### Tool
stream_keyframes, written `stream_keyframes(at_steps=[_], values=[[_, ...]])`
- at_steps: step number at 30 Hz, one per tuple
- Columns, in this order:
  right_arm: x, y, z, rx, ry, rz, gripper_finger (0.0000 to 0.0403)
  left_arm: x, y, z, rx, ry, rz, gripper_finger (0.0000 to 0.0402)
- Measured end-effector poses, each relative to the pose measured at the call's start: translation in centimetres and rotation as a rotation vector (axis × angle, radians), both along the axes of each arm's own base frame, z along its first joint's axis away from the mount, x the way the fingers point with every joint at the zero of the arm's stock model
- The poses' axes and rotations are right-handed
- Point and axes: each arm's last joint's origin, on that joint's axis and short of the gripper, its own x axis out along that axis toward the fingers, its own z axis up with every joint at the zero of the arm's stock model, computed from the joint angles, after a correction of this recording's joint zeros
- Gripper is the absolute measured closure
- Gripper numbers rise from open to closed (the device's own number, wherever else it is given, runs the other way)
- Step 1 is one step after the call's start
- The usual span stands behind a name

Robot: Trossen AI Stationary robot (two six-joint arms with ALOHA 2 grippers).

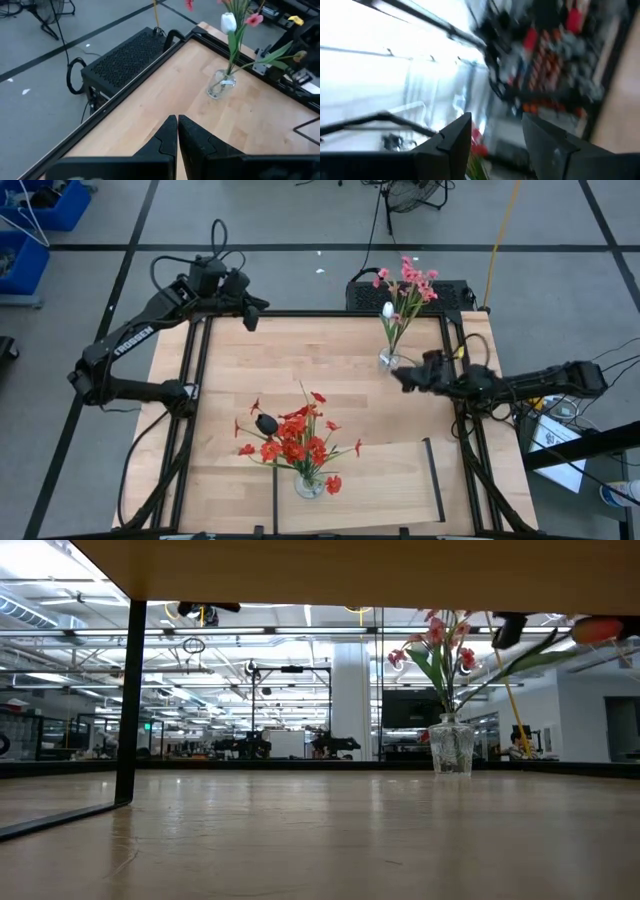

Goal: Pick and place flowers into a vace then onto a shelf
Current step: Put the transparent vase with flowers on the shelf

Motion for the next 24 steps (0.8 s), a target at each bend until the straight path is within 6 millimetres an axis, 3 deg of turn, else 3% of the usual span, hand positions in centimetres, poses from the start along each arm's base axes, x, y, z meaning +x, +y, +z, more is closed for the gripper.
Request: stream_keyframes(at_steps=[7, 11, 17, 21, 24], values=[[-0.7, -0.8, 0.9, -0.044, -0.059, -0.254, 0.0254, 0.7, 0.7, -0.8, 0.034, 0.052, -0.036, 0.0383], [-1.4, -1.3, 1.5, -0.097, -0.075, -0.493, 0.0262, 1.1, 1.2, -1.4, 0.07, 0.096, -0.07, 0.0382], [-2.0, -1.8, 2.2, -0.224, 0.076, -0.812, 0.0276, 1.4, 1.9, -2.0, 0.094, 0.126, -0.089, 0.0382], [-2.0, -1.7, 2.1, -0.252, 0.11, -0.832, 0.0285, 1.8, 2.3, -2.4, 0.1, 0.131, -0.113, 0.0382], [-1.8, -1.4, 2.3, -0.264, 0.032, -0.7, 0.0291, 2.0, 2.4, -2.6, 0.106, 0.138, -0.14, 0.0382]])
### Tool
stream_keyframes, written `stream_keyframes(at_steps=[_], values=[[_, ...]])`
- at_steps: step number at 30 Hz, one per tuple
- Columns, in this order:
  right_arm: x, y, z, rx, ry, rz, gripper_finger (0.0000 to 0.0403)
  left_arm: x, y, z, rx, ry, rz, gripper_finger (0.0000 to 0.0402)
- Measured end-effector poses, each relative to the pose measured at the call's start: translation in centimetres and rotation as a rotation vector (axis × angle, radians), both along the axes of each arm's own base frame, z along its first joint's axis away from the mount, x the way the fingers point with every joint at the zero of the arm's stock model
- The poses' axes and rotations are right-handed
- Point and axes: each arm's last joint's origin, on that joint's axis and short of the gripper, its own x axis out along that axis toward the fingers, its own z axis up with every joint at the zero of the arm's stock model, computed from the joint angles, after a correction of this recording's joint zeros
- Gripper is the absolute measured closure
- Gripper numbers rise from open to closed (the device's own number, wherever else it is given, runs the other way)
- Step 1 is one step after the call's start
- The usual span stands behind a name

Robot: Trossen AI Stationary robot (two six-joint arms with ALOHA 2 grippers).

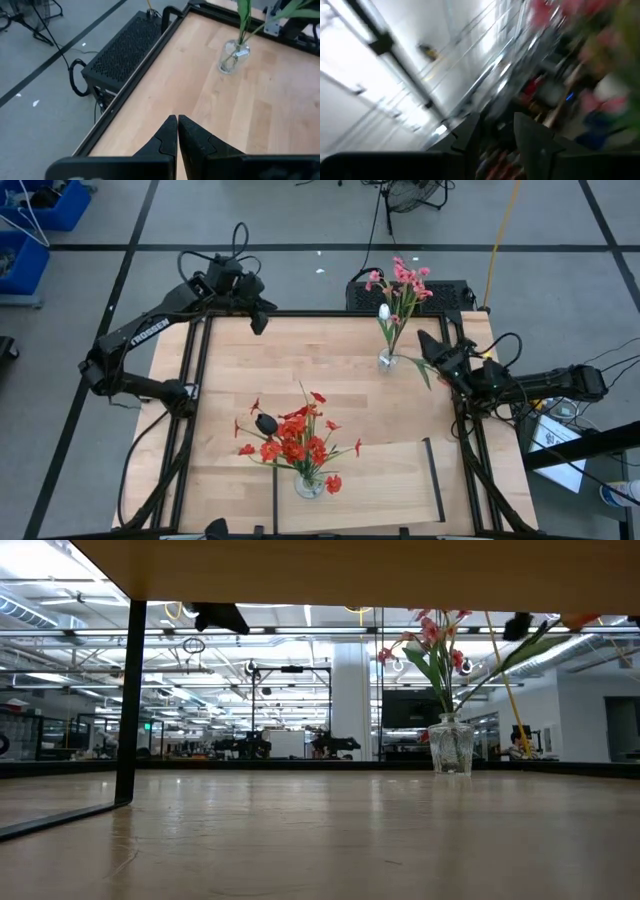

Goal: Pick and place flowers into a vace then onto a shelf
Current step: Put the transparent vase with flowers on the shelf

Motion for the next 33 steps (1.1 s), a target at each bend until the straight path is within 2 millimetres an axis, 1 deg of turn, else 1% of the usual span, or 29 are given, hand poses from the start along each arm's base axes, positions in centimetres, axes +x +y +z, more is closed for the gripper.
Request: stream_keyframes(at_steps=[2, 4, 5, 7, 10, 16, 22, 23, 25, 27, 33], values=[[0.3, 0.3, -0.1, 0.027, -0.042, 0.147, 0.0295, 0.1, 0.1, -0.2, 0.002, 0.007, -0.002, 0.0382], [0.7, 0.5, -0.5, 0.109, -0.061, 0.313, 0.03, 0.2, 0.2, -0.3, 0.01, 0.012, -0.01, 0.0382], [1.0, 0.7, -0.9, 0.16, -0.049, 0.394, 0.0303, 0.3, 0.3, -0.3, 0.009, 0.014, -0.013, 0.0382], [1.4, 1.0, -1.9, 0.279, 0.002, 0.495, 0.0309, 0.4, 0.5, -0.6, 0.009, 0.021, -0.015, 0.0382], [1.9, 1.4, -3.7, 0.466, 0.121, 0.56, 0.0319, 0.5, 0.7, -0.9, 0.012, 0.035, -0.026, 0.0382], [1.8, 1.6, -7.0, 0.761, 0.355, 0.578, 0.0335, 0.9, 1.1, -1.5, -0.01, 0.049, -0.037, 0.0382], [1.3, 1.9, -8.7, 0.95, 0.495, 0.605, 0.0348, 1.4, 1.6, -2.4, -0.024, 0.074, -0.048, 0.0382], [1.3, 1.9, -8.8, 0.966, 0.497, 0.598, 0.035, 1.4, 1.6, -2.4, -0.025, 0.076, -0.049, 0.0382], [1.5, 1.8, -8.3, 0.911, 0.446, 0.6, 0.0354, 1.5, 1.7, -2.6, -0.029, 0.08, -0.049, 0.0382], [1.7, 1.5, -7.3, 0.84, 0.356, 0.557, 0.036, 1.5, 1.7, -2.6, -0.028, 0.084, -0.051, 0.0382], [2.5, 0.6, -4.3, 0.702, 0.319, 0.493, 0.0393, 1.5, 1.7, -2.6, -0.023, 0.08, -0.053, 0.0382]])
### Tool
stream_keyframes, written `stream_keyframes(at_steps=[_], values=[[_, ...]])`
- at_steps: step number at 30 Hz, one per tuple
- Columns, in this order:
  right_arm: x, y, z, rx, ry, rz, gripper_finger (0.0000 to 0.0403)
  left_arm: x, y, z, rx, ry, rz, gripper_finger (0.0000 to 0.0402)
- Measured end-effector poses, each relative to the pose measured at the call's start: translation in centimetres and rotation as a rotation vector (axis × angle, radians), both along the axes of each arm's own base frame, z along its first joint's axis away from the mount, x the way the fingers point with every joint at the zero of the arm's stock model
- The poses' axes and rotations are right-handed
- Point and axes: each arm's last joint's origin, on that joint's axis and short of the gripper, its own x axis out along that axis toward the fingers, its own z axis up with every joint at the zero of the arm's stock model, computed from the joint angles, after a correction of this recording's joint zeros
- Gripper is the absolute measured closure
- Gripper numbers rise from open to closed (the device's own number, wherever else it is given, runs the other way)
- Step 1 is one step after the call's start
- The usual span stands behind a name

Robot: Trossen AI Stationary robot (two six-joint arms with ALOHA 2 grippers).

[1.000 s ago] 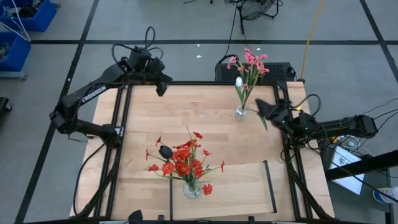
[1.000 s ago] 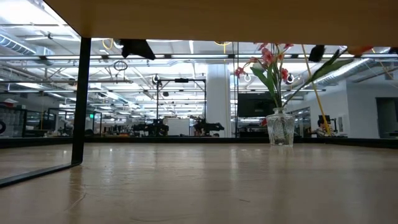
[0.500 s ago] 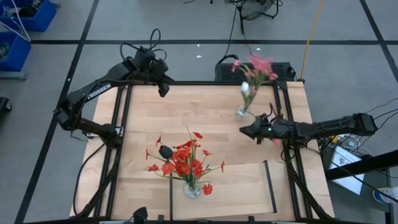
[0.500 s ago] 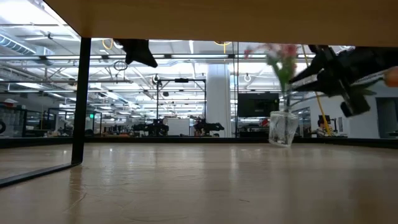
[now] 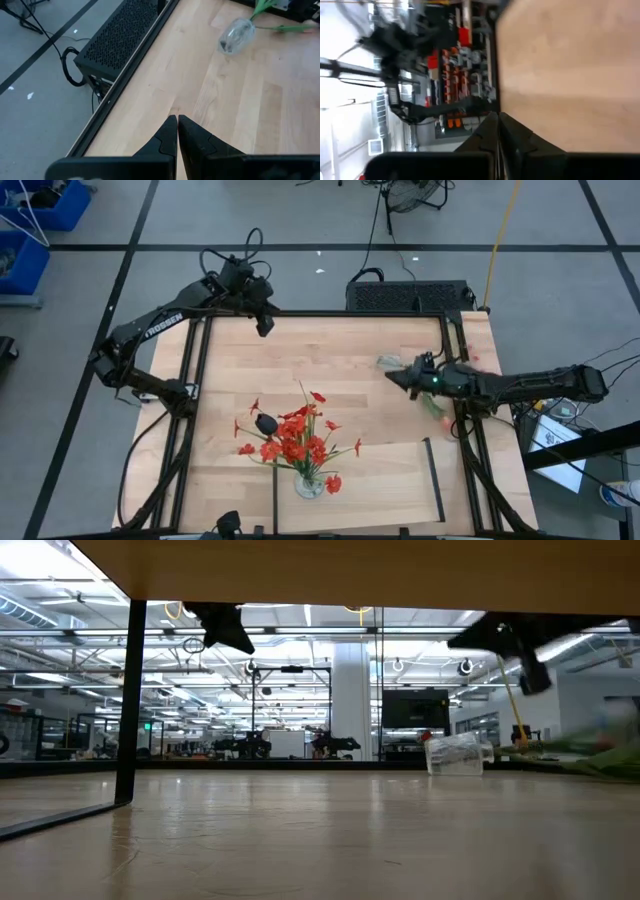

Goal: Pick and place flowers into a vace then onto a shelf
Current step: Put the transparent vase with flowers on the shelf, then put the pink tulip into the transparent vase

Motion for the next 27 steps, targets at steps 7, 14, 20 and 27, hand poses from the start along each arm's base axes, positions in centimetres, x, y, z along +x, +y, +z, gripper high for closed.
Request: stream_keyframes(at_steps=[7, 14, 20, 27], values=[[0.1, -0.9, 5.0, -0.404, -0.24, -0.108, 0.0394, 0.0, 0.0, 0.0, 0.011, 0.0, -0.006, 0.0382], [-1.0, -1.6, 7.4, -0.714, -0.329, -0.342, 0.0379, 0.2, 0.2, 0.4, 0.059, -0.027, -0.02, 0.0382], [0.7, -2.1, 6.1, -0.633, -0.042, -0.167, 0.0353, 0.4, 0.4, 0.8, 0.144, -0.059, -0.105, 0.0382], [2.7, -2.2, 11.4, -0.836, 0.321, 0.072, 0.0265, 0.1, 0.9, 1.1, 0.121, -0.134, -0.131, 0.0383]])
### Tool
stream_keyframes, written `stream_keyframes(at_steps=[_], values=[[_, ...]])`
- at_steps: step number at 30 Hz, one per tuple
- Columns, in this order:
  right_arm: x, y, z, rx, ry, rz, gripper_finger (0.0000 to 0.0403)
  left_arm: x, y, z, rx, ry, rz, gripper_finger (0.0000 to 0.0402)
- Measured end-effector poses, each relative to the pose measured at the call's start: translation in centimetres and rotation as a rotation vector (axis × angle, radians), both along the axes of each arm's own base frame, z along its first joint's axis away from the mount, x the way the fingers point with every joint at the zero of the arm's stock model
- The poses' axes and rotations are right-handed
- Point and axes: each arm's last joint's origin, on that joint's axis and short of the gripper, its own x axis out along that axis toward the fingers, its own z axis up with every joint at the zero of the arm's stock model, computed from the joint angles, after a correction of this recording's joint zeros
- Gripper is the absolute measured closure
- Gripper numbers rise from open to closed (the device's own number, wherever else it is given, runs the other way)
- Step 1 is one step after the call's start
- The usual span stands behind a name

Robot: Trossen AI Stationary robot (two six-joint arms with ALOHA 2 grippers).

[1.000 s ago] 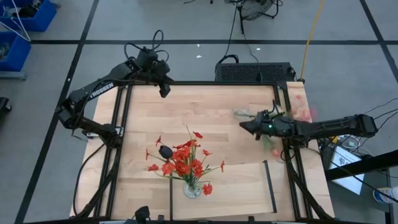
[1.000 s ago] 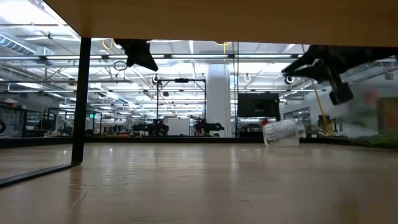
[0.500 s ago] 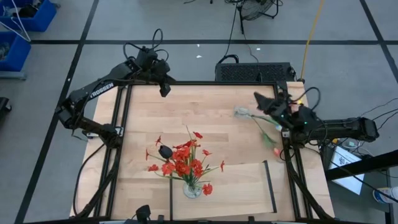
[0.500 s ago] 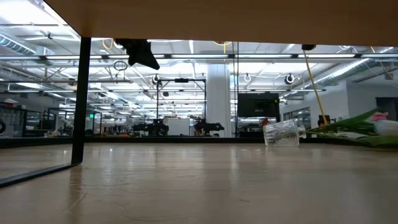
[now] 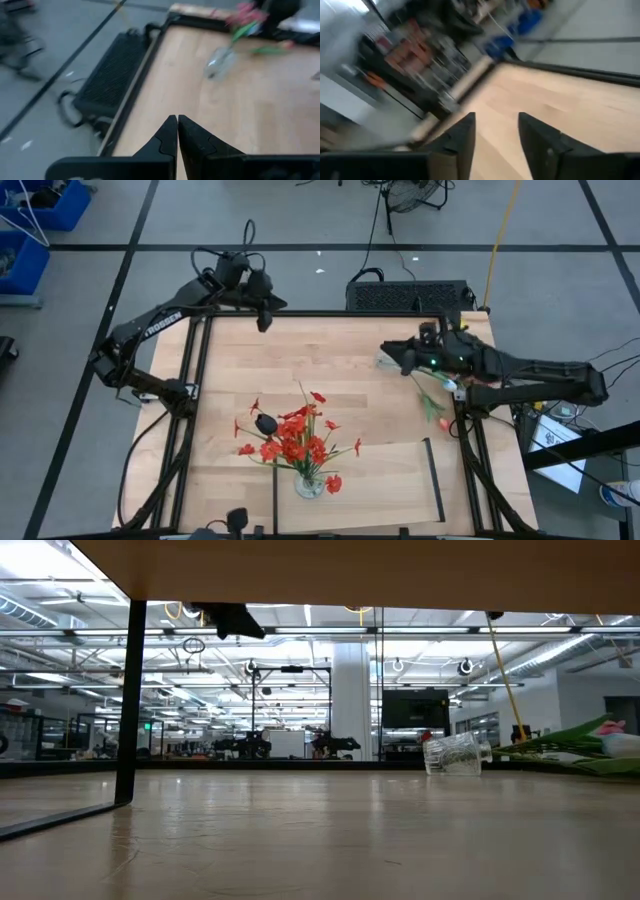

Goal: Pick and place flowers into a vace then onto a shelf
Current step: Put the pink tulip into the transparent vase

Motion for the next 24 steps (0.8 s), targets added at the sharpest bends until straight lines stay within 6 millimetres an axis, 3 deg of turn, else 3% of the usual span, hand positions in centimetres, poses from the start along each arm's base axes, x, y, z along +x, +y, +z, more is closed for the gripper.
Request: stream_keyframes(at_steps=[3, 6, 10, 14, 18, 24], values=[[-0.4, -0.4, 1.5, -0.014, 0.237, -0.003, 0.0239, -0.3, 0.3, 0.2, -0.059, -0.065, -0.049, 0.0391], [-1.0, -0.7, 2.1, -0.037, 0.459, 0.008, 0.0225, -0.7, 1.0, 0.1, -0.169, -0.098, 0.011, 0.0397], [-1.7, -1.2, 2.8, -0.06, 0.564, 0.017, 0.0224, -0.9, 1.7, -1.3, -0.325, -0.072, 0.025, 0.0392], [-2.5, -1.8, 2.1, 0.006, 0.662, 0.042, 0.023, 0.0, 1.2, -2.8, -0.375, 0.005, -0.047, 0.0397], [-3.0, -2.2, 1.1, 0.091, 0.775, 0.061, 0.0228, 1.5, 0.3, -4.6, -0.259, 0.156, -0.106, 0.0398], [-2.6, -3.1, -0.4, 0.184, 0.909, 0.094, 0.022, 2.7, 1.8, -7.1, -0.303, 0.212, -0.193, 0.0398]])
